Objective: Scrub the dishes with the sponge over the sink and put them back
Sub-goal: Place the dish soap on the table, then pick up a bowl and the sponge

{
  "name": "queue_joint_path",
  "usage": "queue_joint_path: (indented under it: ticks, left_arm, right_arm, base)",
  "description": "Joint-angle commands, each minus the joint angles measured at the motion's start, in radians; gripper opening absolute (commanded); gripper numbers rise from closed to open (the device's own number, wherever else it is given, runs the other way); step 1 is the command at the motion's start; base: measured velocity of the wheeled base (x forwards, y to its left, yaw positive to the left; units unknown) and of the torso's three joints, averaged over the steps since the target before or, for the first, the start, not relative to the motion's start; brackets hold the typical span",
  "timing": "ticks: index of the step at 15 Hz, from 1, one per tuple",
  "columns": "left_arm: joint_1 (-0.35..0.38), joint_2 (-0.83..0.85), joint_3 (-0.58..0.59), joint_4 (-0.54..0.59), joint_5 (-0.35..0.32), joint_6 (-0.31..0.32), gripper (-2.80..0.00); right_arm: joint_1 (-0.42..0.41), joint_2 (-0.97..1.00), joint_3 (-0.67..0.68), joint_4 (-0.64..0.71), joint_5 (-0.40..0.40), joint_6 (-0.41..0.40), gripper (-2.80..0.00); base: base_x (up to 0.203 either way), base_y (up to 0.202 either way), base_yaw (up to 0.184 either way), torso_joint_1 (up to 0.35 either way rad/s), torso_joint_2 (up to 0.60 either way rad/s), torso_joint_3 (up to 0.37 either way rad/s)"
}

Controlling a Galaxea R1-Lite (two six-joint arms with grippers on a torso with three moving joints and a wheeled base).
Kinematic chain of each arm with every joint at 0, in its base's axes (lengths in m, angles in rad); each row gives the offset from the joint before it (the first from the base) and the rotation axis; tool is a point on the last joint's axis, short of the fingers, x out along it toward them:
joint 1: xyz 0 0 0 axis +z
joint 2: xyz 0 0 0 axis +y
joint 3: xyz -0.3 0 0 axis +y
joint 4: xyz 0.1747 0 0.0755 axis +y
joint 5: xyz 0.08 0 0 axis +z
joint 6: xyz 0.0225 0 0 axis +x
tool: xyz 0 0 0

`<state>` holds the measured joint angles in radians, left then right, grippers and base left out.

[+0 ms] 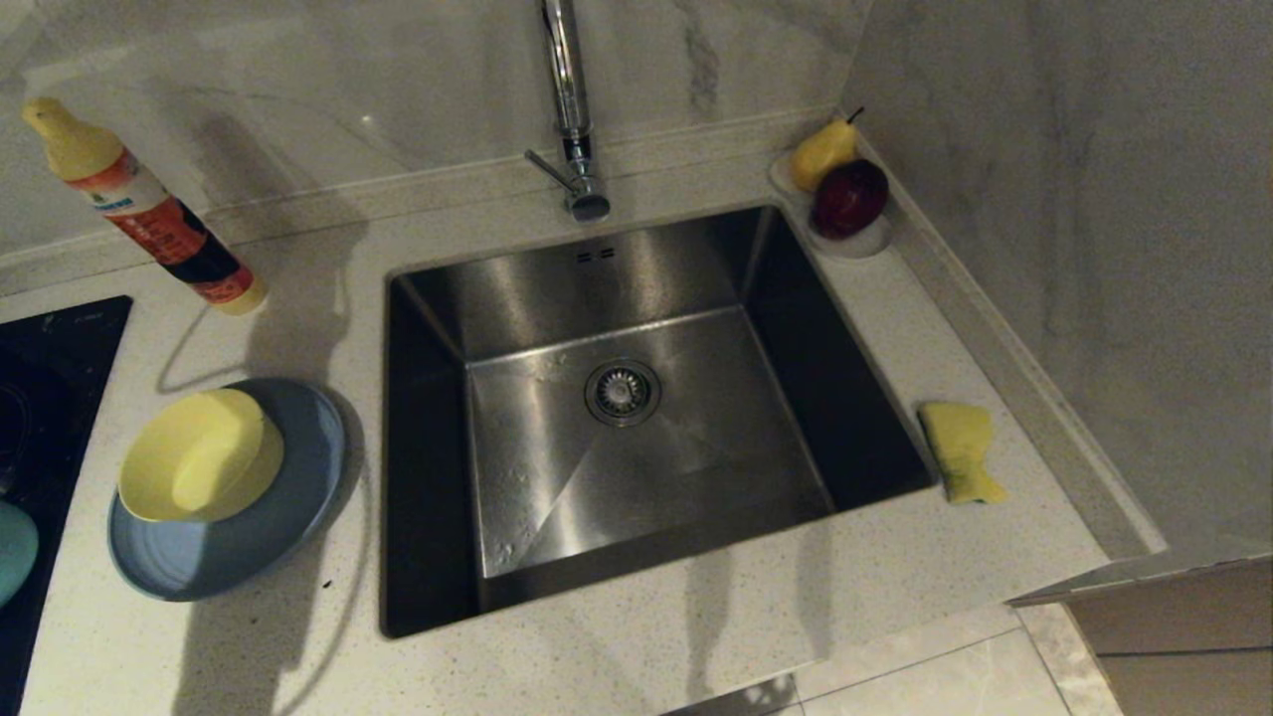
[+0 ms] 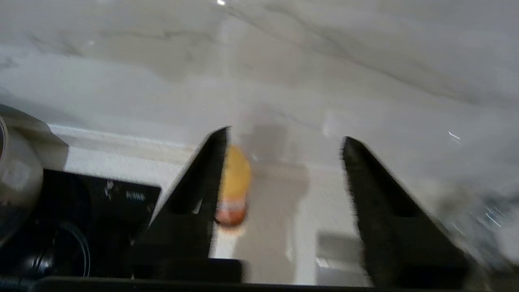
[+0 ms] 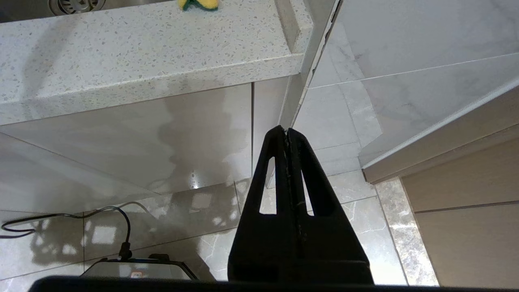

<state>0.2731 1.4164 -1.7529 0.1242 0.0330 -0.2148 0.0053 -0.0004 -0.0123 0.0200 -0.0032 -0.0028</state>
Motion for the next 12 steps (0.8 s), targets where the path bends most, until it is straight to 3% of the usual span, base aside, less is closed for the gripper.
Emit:
queue_joint_path:
  ticks: [1,8,10,12]
  left_arm:
    - [-0.012,-0.144,0.070,0.054,-0.053,0.003,-2.80]
    - [-0.103,-0.468,0.490,0.199,-0.348,-0.002,-2.80]
    - [-0.107,-0.499,0.595,0.245,-0.480,-0.011,-2.80]
    - [-0.108,-0.443,0.615,0.249,-0.509,-0.012,-2.80]
  right_arm:
    - [0.001,-0.001,0.000,0.000,0.000,0.000,-2.80]
    - [0.001,-0.001,0.000,0.000,0.000,0.000,-2.80]
    - [0.001,-0.001,0.000,0.000,0.000,0.000,-2.80]
    - [0.001,-0.001,0.000,0.000,0.000,0.000,-2.80]
  base:
    - [0.000,0.000,0.000,0.000,0.00,0.000]
    - [0.000,0.000,0.000,0.000,0.00,0.000]
    - [0.000,0.000,0.000,0.000,0.00,0.000]
    - [0.000,0.000,0.000,0.000,0.00,0.000]
